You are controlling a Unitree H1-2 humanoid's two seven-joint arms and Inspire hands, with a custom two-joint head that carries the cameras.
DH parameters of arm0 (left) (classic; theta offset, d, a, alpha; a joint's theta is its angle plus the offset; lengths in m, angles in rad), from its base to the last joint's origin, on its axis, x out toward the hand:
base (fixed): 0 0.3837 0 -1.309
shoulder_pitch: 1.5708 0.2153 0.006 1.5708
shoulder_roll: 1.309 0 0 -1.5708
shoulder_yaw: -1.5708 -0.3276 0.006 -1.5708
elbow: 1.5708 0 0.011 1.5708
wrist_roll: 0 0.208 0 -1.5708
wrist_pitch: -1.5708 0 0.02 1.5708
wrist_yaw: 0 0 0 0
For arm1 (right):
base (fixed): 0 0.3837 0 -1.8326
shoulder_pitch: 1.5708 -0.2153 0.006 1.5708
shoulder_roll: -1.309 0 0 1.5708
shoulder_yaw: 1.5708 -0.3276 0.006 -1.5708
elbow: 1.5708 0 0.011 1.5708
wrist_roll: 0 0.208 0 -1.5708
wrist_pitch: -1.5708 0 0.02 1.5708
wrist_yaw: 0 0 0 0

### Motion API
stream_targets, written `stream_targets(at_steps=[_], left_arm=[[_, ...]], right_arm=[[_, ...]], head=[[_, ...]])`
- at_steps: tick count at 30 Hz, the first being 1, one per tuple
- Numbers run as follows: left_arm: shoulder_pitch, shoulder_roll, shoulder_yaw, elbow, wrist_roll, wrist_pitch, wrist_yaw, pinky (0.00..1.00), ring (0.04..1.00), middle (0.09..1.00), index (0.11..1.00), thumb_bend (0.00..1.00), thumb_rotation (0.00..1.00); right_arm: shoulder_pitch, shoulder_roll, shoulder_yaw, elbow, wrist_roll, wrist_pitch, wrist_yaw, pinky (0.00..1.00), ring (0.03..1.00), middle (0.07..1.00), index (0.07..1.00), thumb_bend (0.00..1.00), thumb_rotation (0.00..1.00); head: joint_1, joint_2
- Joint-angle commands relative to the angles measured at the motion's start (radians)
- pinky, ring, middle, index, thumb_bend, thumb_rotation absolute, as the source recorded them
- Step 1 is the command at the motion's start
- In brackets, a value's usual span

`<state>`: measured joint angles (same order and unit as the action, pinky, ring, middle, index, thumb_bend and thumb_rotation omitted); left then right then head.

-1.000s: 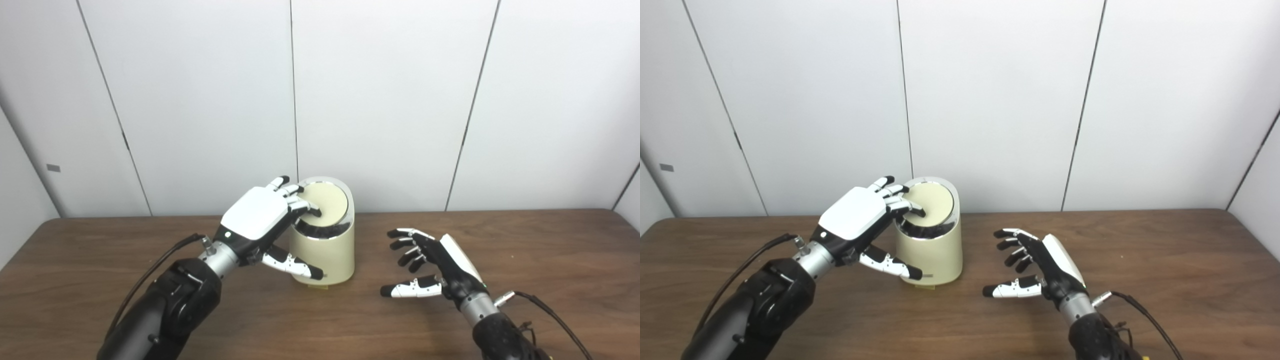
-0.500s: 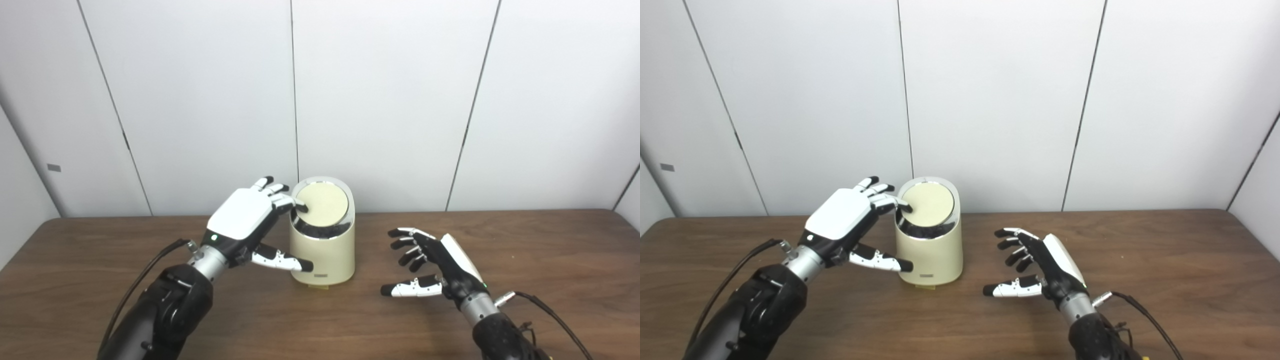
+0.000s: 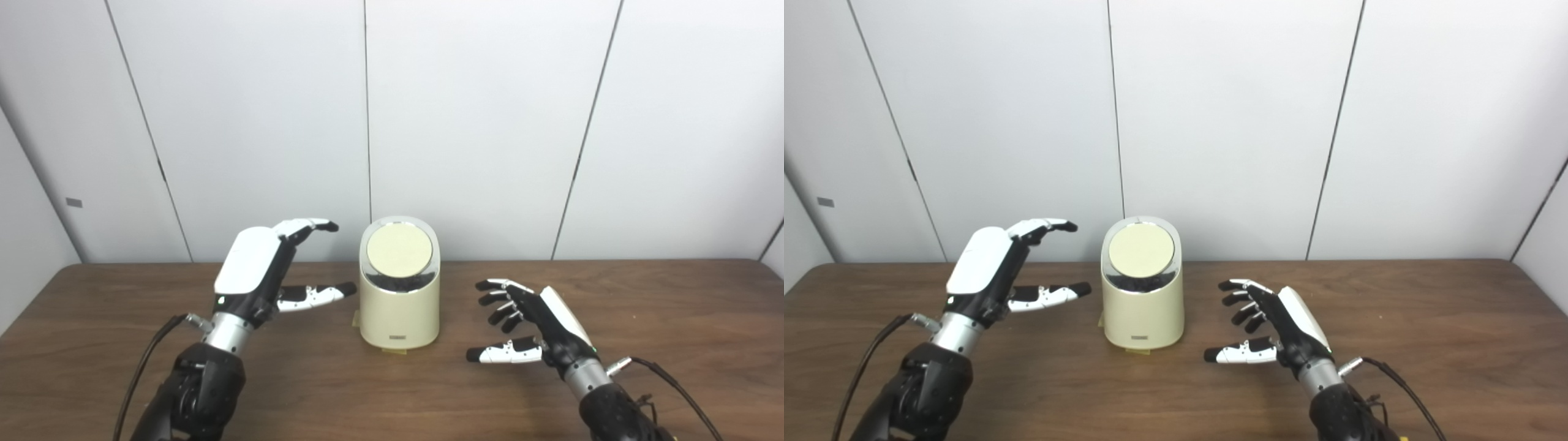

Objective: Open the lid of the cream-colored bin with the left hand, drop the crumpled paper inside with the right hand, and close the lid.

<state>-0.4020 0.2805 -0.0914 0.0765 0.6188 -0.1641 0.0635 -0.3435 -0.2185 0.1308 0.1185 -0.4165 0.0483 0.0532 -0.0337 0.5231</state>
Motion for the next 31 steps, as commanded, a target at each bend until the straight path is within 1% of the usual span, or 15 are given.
stream_targets(at_steps=[1,3,5,7,9,12,13,15,16,18,21,23,28,31], left_arm=[[-0.009,-0.018,0.028,0.001,-0.089,-0.038,0.030,0.66,0.787,0.795,0.807,0.78,0.41],[0.015,-0.047,0.048,0.024,-0.168,-0.057,0.031,0.70,0.802,0.810,0.842,0.78,0.37],[0.030,-0.066,0.059,0.047,-0.220,-0.079,0.031,0.70,0.801,0.821,0.867,0.77,0.36],[0.044,-0.080,0.065,0.064,-0.278,-0.089,0.014,0.70,0.791,0.821,0.877,0.75,0.37],[0.056,-0.093,0.070,0.079,-0.346,-0.089,-0.012,0.72,0.800,0.832,0.888,0.74,0.37],[0.071,-0.101,0.070,0.102,-0.412,-0.091,-0.044,0.70,0.796,0.842,0.899,0.75,0.39],[0.073,-0.102,0.070,0.114,-0.430,-0.097,-0.052,0.71,0.797,0.845,0.902,0.75,0.40],[0.077,-0.105,0.073,0.136,-0.453,-0.109,-0.057,0.74,0.800,0.841,0.898,0.77,0.39],[0.077,-0.109,0.077,0.151,-0.463,-0.125,-0.053,0.74,0.799,0.836,0.893,0.77,0.39],[0.079,-0.114,0.084,0.178,-0.482,-0.150,-0.048,0.71,0.780,0.805,0.863,0.77,0.37],[0.077,-0.114,0.087,0.202,-0.489,-0.165,-0.052,0.69,0.760,0.773,0.832,0.77,0.36],[0.077,-0.111,0.087,0.209,-0.491,-0.161,-0.058,0.67,0.753,0.768,0.822,0.77,0.35],[0.080,-0.110,0.086,0.213,-0.510,-0.146,-0.077,0.64,0.746,0.775,0.820,0.78,0.33],[0.084,-0.113,0.085,0.220,-0.522,-0.160,-0.085,0.62,0.717,0.746,0.788,0.76,0.28]], right_arm=[[-0.040,-0.013,-0.012,-0.024,0.006,-0.025,-0.016,0.50,0.601,0.719,0.771,0.84,0.30],[-0.041,-0.009,-0.018,-0.018,0.013,-0.040,-0.026,0.50,0.601,0.716,0.764,0.85,0.28],[-0.042,-0.007,-0.023,-0.013,0.017,-0.054,-0.035,0.50,0.602,0.718,0.759,0.84,0.25],[-0.041,-0.005,-0.025,-0.011,0.018,-0.064,-0.046,0.50,0.612,0.728,0.761,0.83,0.24],[-0.039,-0.002,-0.027,-0.012,0.012,-0.070,-0.061,0.50,0.616,0.732,0.758,0.83,0.24],[-0.036,0.004,-0.032,-0.011,0.019,-0.092,-0.085,0.51,0.617,0.737,0.762,0.83,0.24],[-0.034,0.006,-0.034,-0.011,0.024,-0.097,-0.089,0.51,0.616,0.742,0.766,0.83,0.25],[-0.032,0.008,-0.038,-0.012,0.036,-0.104,-0.091,0.51,0.621,0.755,0.774,0.82,0.24],[-0.030,0.008,-0.040,-0.013,0.037,-0.107,-0.093,0.51,0.621,0.757,0.776,0.82,0.24],[-0.029,0.008,-0.041,-0.012,0.039,-0.113,-0.098,0.51,0.626,0.762,0.785,0.81,0.22],[-0.028,0.010,-0.043,-0.004,0.043,-0.125,-0.111,0.51,0.629,0.764,0.790,0.81,0.22],[-0.025,0.015,-0.044,0.000,0.043,-0.137,-0.122,0.50,0.627,0.762,0.789,0.82,0.22],[-0.011,0.028,-0.047,-0.008,0.055,-0.141,-0.131,0.50,0.631,0.765,0.790,0.81,0.18],[0.001,0.037,-0.052,-0.008,0.064,-0.149,-0.136,0.50,0.632,0.766,0.793,0.81,0.19]], head=[[0.001,-0.001],[0.002,-0.002],[0.003,-0.003],[0.002,-0.003],[0.000,-0.004],[-0.001,-0.003],[-0.001,-0.003],[0.000,-0.003],[0.000,-0.003],[0.001,-0.004],[0.001,-0.006],[-0.001,-0.005],[-0.001,-0.006],[-0.003,-0.005]])
